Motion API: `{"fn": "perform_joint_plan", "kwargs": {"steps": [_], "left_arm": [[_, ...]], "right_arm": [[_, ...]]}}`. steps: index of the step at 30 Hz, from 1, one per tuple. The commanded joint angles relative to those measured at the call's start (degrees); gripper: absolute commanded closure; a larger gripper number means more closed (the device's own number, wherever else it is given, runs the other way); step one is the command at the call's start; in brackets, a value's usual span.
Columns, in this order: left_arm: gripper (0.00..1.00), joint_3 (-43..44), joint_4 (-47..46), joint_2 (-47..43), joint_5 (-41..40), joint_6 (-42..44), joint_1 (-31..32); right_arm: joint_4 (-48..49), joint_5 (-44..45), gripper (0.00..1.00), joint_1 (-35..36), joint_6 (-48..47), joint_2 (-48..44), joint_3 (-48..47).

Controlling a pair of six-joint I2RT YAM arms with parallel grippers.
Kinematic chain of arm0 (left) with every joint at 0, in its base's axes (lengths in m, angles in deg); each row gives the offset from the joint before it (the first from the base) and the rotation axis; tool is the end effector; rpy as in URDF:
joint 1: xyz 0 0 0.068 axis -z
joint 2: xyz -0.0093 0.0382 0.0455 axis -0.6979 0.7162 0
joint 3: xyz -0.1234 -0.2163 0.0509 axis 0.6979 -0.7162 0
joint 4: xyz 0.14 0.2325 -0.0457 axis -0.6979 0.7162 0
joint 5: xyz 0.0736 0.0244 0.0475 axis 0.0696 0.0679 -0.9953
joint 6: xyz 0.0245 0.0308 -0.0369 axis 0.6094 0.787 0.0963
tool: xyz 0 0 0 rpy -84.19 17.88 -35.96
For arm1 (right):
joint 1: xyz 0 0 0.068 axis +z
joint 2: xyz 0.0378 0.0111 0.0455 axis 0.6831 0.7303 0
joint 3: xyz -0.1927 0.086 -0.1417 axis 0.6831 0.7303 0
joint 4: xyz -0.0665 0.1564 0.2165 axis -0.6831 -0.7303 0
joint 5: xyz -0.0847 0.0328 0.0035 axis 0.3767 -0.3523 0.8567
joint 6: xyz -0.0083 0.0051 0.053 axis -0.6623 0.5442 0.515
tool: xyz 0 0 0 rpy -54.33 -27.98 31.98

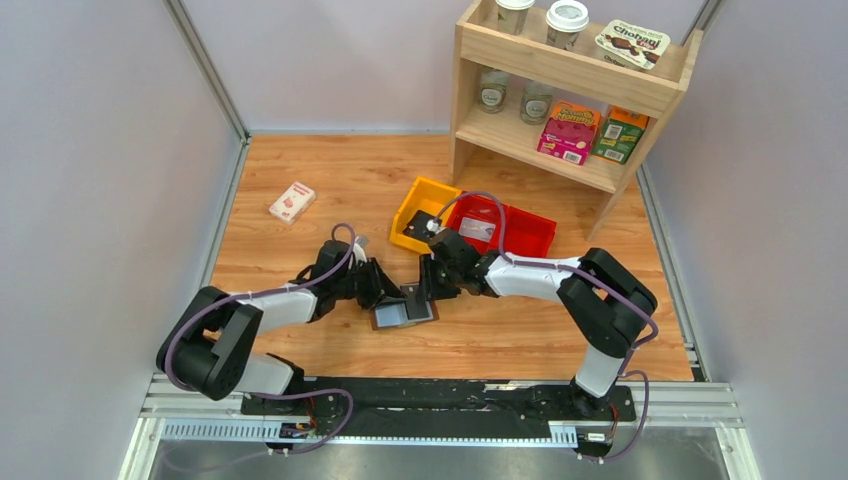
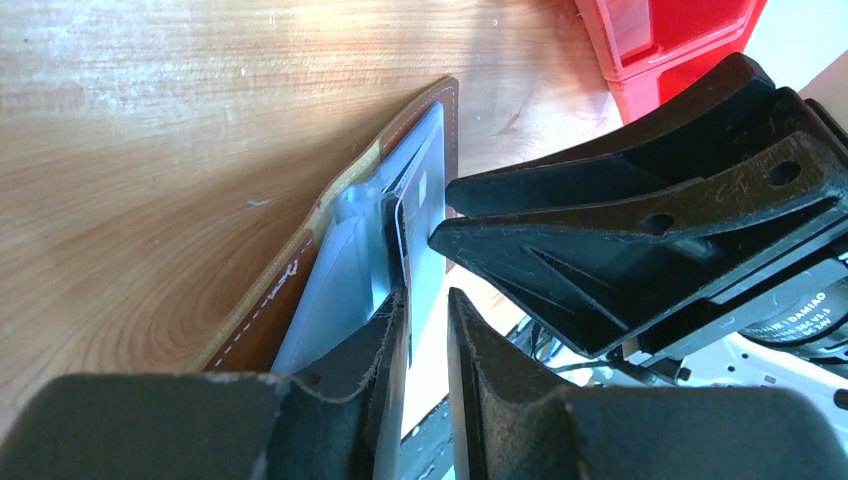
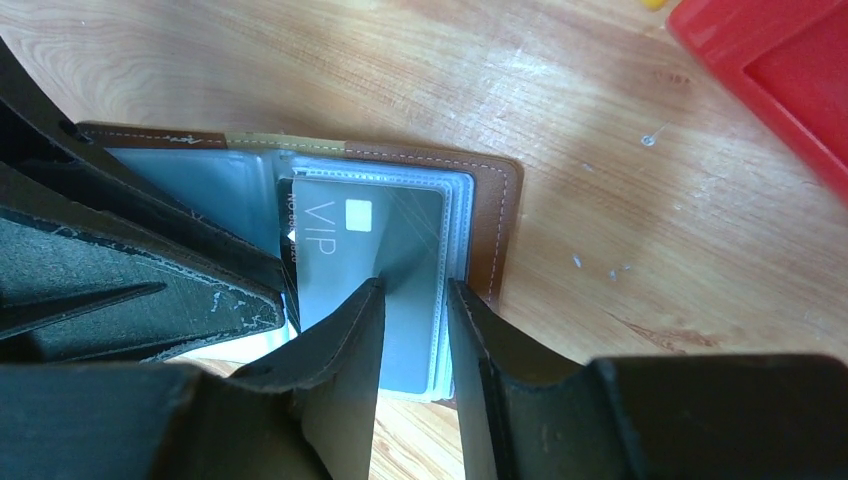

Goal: Take the credit cards out of the card holder
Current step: Remove the credit card from the card holder.

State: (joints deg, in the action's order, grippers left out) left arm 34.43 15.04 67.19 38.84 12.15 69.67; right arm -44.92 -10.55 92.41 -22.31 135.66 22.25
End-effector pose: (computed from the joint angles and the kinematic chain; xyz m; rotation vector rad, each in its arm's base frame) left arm 0.2158 -0.1228 0.1030 -0.4436 2.5485 -1.2898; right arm 0.2269 0.2710 0.1238 -0.3568 2.6502 0.7198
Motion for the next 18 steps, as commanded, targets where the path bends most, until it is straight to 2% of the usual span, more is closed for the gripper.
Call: {"fn": "perform_joint_plan", "kwargs": {"steps": [1, 13, 18], "left_arm": [[0.73, -1.1, -8.9, -3.2, 2.4, -3.7, 0.3], [0.8, -2.5, -10.5, -3.2, 0.9, -7.5, 0.3], [0.79, -3.3, -16.3, 0.1, 1.9, -11.4, 0.3]], "right_arm": [[2.6, -1.0, 0.65, 0.3, 1.7, 1.9, 1.9], [5.5, -2.4, 0.65, 0.3, 3.9, 2.5, 3.9], [6.6, -3.1, 0.65, 0.3, 4.9, 2.6, 4.6]]}}
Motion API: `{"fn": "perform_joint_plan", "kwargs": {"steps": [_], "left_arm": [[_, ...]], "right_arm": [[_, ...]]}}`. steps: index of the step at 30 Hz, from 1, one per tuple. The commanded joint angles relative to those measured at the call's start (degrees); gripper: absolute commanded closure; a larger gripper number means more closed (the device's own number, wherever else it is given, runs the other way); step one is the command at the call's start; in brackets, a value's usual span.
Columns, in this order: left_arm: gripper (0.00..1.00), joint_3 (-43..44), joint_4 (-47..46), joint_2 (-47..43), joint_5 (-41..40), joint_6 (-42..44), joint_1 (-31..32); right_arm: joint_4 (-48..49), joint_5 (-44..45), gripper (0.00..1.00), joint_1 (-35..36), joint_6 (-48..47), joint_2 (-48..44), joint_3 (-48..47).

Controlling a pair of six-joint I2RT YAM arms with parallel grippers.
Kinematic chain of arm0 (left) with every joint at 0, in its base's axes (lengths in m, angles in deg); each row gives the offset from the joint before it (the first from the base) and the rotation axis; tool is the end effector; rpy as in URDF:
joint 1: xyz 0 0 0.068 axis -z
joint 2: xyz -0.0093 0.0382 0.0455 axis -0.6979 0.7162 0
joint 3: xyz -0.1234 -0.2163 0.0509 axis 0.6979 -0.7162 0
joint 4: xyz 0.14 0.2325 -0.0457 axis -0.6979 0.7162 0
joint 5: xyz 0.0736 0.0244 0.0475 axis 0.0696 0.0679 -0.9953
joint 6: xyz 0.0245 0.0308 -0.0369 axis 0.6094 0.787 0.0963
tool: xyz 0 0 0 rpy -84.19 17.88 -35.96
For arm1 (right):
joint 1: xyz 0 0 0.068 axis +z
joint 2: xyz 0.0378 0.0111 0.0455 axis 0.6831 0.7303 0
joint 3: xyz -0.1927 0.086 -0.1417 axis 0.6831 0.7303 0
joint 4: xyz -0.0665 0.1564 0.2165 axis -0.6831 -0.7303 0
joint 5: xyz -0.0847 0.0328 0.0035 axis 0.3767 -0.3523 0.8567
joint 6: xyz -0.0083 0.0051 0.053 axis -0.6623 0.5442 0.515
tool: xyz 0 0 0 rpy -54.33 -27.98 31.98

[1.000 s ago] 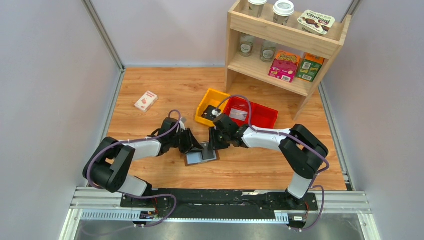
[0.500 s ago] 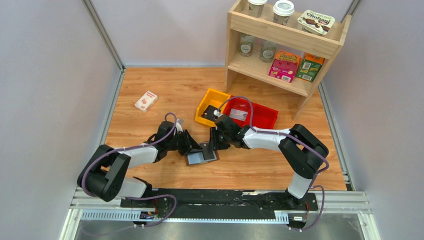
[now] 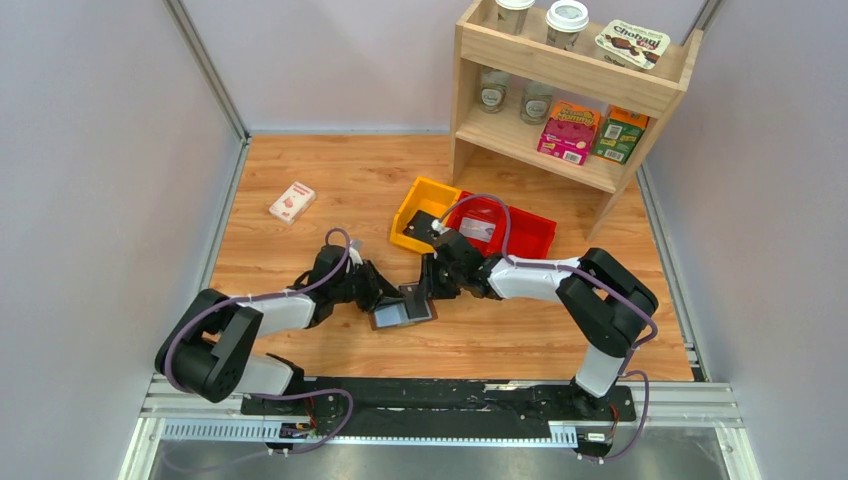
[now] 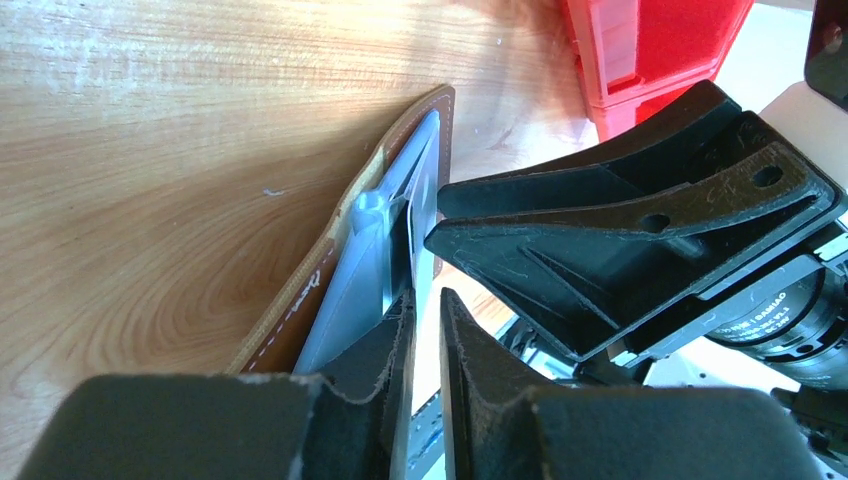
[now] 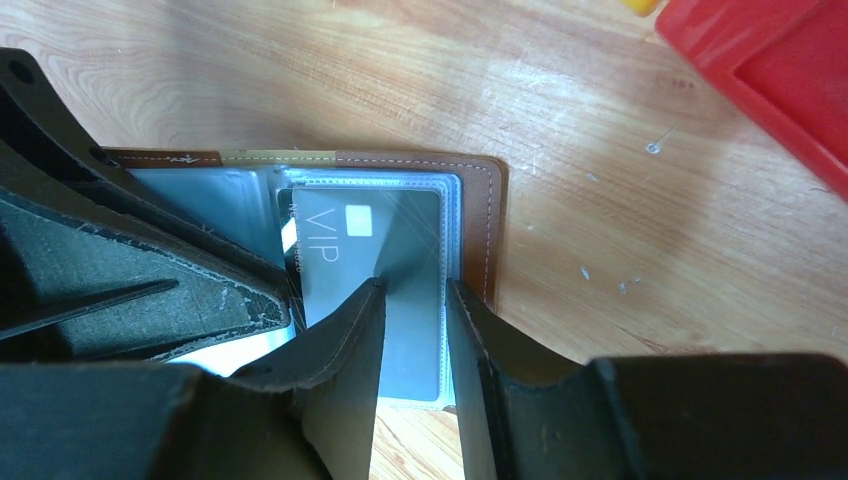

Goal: Take the credit cards out of the card holder
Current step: Remove the credit card from the card holder.

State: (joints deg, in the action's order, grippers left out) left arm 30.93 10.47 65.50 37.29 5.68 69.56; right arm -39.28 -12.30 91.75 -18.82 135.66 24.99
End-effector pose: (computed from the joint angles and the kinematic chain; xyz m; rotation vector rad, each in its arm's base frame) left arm 0.2081 -0.1177 0.0990 -0.5814 2.4994 -1.3243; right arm 0.2274 0.2670 0.1167 -0.2771 2.6330 0.8063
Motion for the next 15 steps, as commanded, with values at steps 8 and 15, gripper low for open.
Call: {"fn": "perform_joint_plan", "kwargs": {"steps": [8, 15], "left_arm": [[0.74, 0.2, -15.5, 4.6, 3.2, -7.4, 1.2], [0.73, 0.4, -17.0, 5.1, 2.7, -7.6, 1.4]], "right_arm": [[2.5, -2.6, 0.65, 1.0, 3.2, 2.7, 3.0], [2.5, -3.6, 0.66, 1.4, 3.9, 3.0, 3.2]]}}
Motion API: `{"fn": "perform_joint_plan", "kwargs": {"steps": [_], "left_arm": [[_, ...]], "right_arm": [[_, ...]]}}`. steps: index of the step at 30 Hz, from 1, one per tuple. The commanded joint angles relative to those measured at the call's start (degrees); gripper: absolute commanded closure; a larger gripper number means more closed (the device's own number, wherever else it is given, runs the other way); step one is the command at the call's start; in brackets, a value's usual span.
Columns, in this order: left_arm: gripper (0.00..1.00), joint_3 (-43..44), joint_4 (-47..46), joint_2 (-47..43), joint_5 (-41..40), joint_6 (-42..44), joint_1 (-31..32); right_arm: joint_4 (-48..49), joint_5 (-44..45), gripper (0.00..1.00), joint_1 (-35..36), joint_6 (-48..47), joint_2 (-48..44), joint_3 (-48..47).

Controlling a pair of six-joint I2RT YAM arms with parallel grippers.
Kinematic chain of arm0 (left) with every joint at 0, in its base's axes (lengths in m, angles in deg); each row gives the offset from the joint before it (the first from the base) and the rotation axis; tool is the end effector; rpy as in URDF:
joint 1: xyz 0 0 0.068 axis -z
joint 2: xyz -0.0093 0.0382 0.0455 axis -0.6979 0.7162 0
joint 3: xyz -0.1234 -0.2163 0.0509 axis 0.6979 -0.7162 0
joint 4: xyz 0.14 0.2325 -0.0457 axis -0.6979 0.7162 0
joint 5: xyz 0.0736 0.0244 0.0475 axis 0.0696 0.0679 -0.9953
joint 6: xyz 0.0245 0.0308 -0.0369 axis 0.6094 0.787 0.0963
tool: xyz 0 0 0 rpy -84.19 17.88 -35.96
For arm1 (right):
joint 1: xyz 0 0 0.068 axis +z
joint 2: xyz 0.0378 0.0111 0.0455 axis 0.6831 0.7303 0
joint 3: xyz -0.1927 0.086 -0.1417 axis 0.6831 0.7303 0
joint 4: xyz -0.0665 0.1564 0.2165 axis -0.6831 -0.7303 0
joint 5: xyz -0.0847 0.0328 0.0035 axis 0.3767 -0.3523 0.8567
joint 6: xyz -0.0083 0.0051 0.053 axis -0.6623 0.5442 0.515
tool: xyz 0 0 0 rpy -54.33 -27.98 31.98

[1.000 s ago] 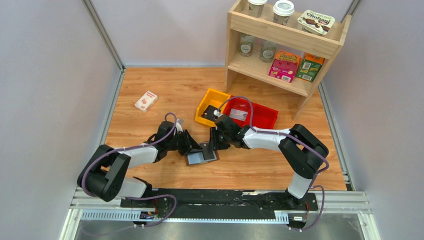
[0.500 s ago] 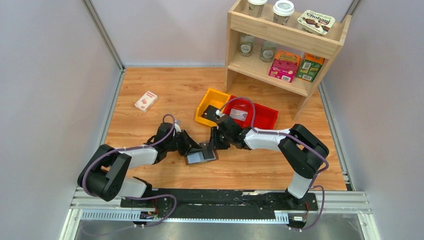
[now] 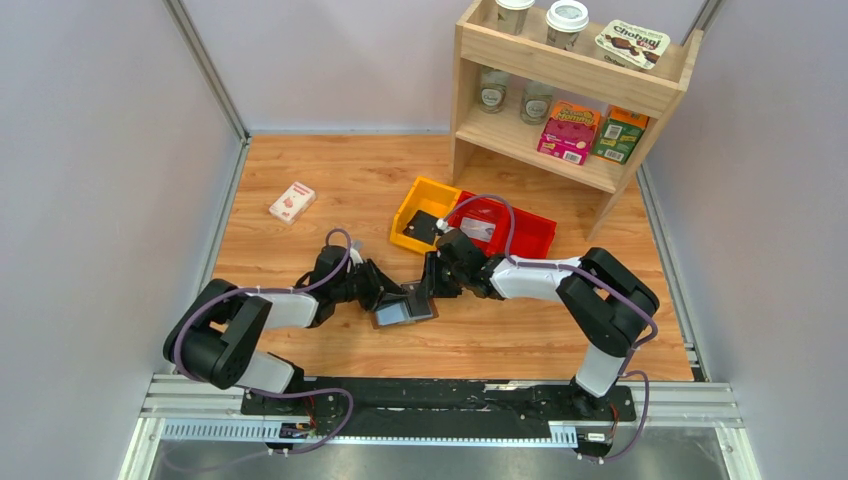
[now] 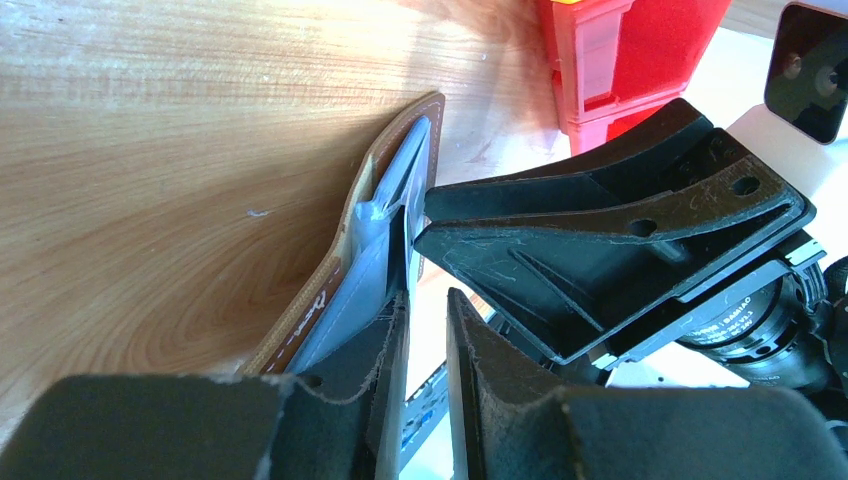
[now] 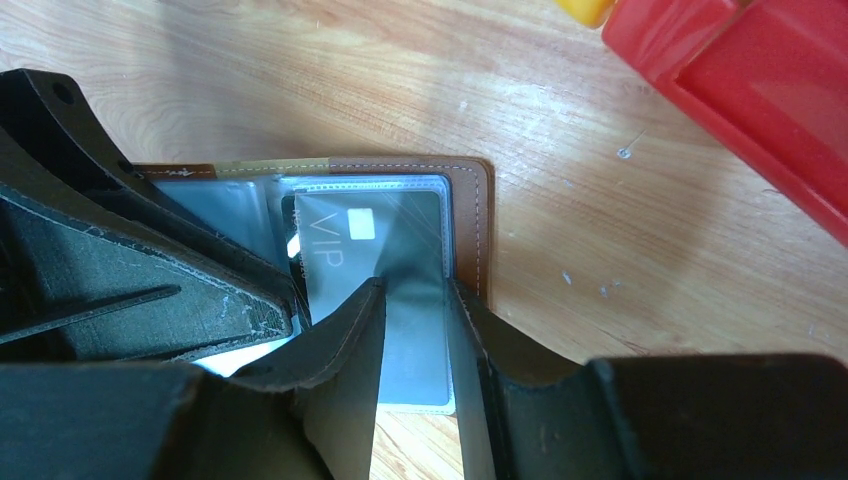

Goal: Take the credit cards out of the card holder
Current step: Remove the credit card from the card holder.

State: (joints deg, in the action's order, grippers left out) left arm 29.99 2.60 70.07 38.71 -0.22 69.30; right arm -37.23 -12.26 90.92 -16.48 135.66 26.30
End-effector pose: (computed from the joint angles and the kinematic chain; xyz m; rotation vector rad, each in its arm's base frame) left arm 0.2108 -0.1186 0.0887 -0.6817 2.4703 -1.4074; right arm 0.2296 0.2619 0.1126 -0.2048 2.6324 0.8239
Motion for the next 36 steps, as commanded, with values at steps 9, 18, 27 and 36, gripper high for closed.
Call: {"fn": "perform_joint_plan", "kwargs": {"steps": [9, 18, 27, 36], "left_arm": [[0.73, 3.7, 0.8, -0.2, 1.3, 4.6, 1.8], [0.7, 5.8, 7.5, -2.1, -0.3, 9.2, 2.1], [0.76, 3.3, -2.3, -4.6, 0.9, 4.9, 2.2], [0.72, 6.3, 14.6, -11.9, -6.1, 16.7, 2.2]], "right_arm": [[2.4, -3.5, 0.66, 2.6, 1.5, 1.0, 2.4], [3.4, -4.2, 0.66, 3.3, 1.8, 0.8, 1.9], [3.4, -3.8, 0.66, 3.4, 2.4, 1.2, 2.3], [3.9, -4.3, 0.66, 3.4, 2.5, 2.4, 2.0]]}}
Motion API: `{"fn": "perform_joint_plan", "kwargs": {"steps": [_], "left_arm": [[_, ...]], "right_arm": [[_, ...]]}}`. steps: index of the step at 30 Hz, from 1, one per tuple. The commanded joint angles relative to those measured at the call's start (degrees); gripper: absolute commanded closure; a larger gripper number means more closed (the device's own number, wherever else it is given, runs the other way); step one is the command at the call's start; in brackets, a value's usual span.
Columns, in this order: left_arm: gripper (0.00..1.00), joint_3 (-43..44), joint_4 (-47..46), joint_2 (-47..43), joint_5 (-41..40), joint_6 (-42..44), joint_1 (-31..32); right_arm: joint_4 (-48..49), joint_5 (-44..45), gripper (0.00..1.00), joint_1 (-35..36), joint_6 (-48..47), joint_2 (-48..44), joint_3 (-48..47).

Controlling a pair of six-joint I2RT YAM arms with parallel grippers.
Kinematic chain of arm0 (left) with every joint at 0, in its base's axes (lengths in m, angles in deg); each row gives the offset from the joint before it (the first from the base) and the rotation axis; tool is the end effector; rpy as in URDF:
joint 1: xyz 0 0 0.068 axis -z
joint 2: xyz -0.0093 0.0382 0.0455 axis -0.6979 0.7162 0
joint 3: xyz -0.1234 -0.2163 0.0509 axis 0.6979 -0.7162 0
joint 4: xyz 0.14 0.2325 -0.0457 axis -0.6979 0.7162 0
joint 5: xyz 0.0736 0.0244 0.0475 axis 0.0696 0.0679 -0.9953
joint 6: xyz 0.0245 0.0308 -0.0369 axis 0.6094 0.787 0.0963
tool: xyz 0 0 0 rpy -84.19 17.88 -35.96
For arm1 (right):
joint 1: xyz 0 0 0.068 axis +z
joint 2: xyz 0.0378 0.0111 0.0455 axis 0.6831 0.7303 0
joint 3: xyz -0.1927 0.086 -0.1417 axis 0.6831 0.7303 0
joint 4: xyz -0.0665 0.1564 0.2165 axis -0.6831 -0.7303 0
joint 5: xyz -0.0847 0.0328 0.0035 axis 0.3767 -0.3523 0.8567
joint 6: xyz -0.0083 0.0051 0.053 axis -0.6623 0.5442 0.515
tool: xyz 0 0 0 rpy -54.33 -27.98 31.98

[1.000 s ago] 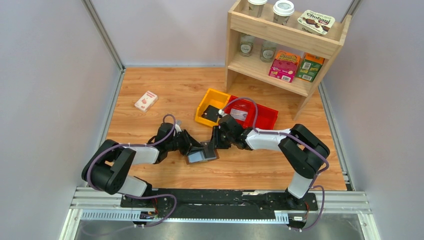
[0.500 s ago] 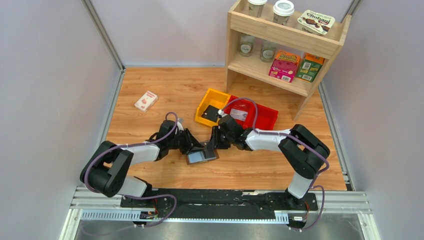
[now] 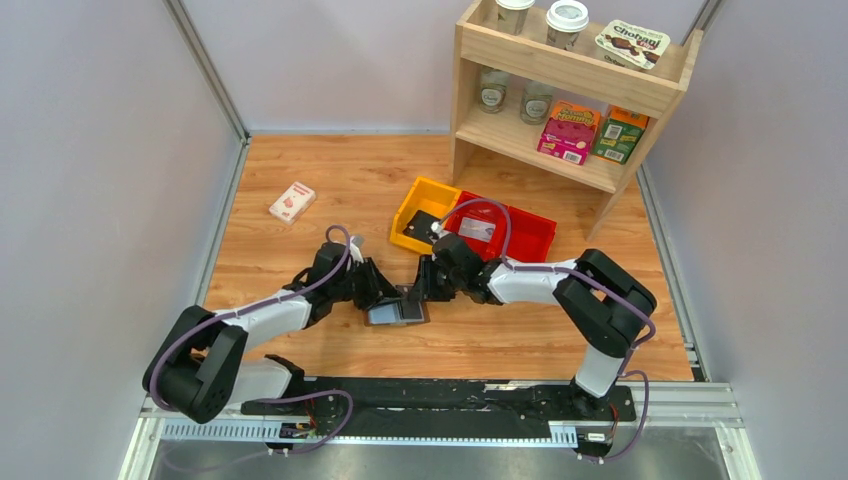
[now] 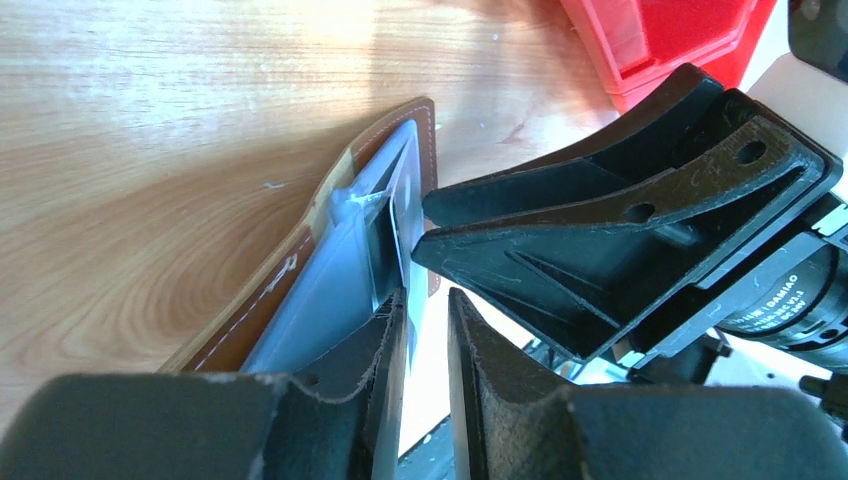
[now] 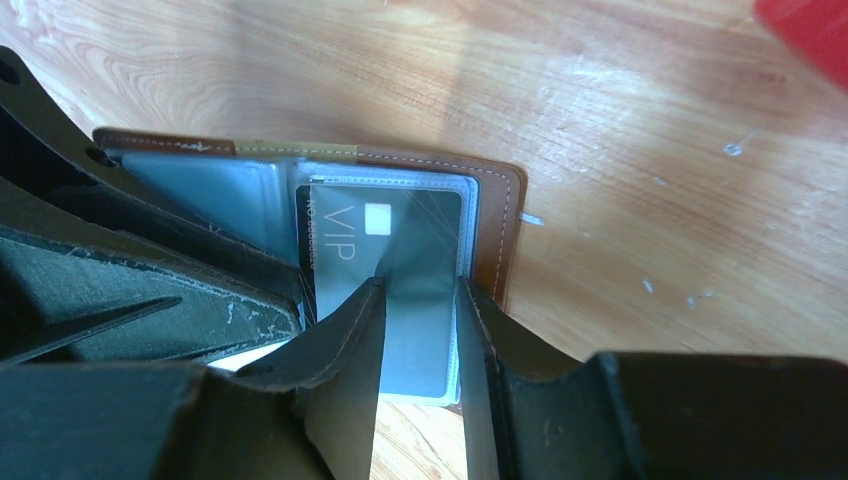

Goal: Take the credit cards out of the card holder
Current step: Remove the credit card from the card holder.

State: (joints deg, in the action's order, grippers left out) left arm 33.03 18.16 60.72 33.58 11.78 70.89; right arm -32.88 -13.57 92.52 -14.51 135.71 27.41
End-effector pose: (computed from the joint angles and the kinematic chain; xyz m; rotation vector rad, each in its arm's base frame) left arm 0.2072 -0.1211 0.1161 -0.4586 2.4967 -1.2183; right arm 0.2225 0.2698 0.1124 -0.2124 2.6005 0.9107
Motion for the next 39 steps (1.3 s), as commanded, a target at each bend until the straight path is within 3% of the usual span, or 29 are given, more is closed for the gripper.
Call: {"fn": "perform_joint_plan", "kwargs": {"steps": [1, 12, 17, 23, 26, 34, 39], "left_arm": [[0.72, 2.8, -1.7, -2.0, -0.9, 4.7, 0.7], [0.71, 1.1, -3.1, 4.7, -1.7, 3.1, 0.6], [0.68, 2.2, 7.7, 5.5, -6.9, 2.9, 0.7], [0.64, 1.9, 9.7, 5.7, -7.9, 1.7, 0.6], [0.58, 2.8, 14.9, 4.6, -10.2, 1.4, 0.5], [0.51, 3.2, 17.9, 1.6, -12.4, 1.6, 0.6], [0.48, 2.8, 17.2, 0.6, -11.9, 1.5, 0.5]], "right_arm": [[-0.4, -3.0, 0.66, 1.7, 0.6, 2.6, 0.8], [0.2, -3.6, 0.66, 1.8, 0.9, 3.6, 1.0], [0.2, -3.6, 0.66, 1.8, 1.0, 3.7, 0.9], [0.2, -3.8, 0.66, 1.8, 1.0, 3.8, 1.2], [0.2, -3.8, 0.66, 1.8, 1.0, 3.8, 1.3], [0.2, -3.7, 0.66, 1.7, 1.1, 4.2, 1.4], [0.1, -3.7, 0.73, 1.8, 1.1, 5.2, 1.4]]}}
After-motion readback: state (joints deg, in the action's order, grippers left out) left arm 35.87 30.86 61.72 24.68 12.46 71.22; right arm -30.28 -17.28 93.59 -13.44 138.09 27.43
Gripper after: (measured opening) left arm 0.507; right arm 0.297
